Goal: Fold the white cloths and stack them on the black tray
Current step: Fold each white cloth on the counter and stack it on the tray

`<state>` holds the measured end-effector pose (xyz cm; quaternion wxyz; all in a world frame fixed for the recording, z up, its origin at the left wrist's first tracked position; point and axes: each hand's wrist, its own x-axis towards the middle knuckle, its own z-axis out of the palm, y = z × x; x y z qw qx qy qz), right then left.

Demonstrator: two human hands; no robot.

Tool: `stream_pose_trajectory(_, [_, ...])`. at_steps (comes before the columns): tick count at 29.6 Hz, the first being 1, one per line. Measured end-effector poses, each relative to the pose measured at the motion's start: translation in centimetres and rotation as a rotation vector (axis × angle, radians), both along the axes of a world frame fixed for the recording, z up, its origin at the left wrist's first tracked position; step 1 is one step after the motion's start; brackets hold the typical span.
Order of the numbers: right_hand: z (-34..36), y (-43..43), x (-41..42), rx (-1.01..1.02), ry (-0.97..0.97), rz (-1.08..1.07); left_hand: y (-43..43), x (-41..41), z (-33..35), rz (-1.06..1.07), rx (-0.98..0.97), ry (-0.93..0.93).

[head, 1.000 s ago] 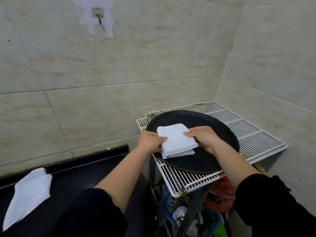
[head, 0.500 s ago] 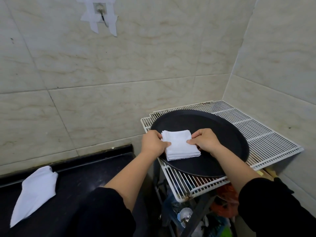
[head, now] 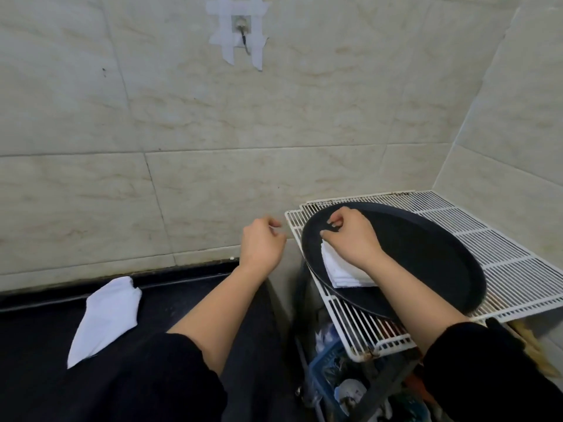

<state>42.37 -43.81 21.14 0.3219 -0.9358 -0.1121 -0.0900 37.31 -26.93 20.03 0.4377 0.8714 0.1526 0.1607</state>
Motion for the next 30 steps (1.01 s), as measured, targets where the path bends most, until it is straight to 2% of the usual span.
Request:
stream_pose_trajectory(6, [-0.6, 7.6, -1.4, -0.036, -0.012, 0.158, 6.4, -2.7, -1.5, 0.152, -0.016, 0.029])
stream_pose_trajectory(19, [-7.6, 27.0, -8.9, -0.214, 0.193, 0.452, 24.7, -13.1, -9.2, 0.451, -0.044, 0.159])
stream_pose_trajectory(24, [-11.5, 32.6, -11.6, -0.305, 0.256, 0.47, 30.5, -16.6, -12.6, 0.436, -0.092, 0.307])
stream_pose_trajectory(30, [-16.0, 37.7, -14.4, -0.382, 0.371, 0.423, 36.5, -19.8, -17.5, 0.344, -0.089, 0.4])
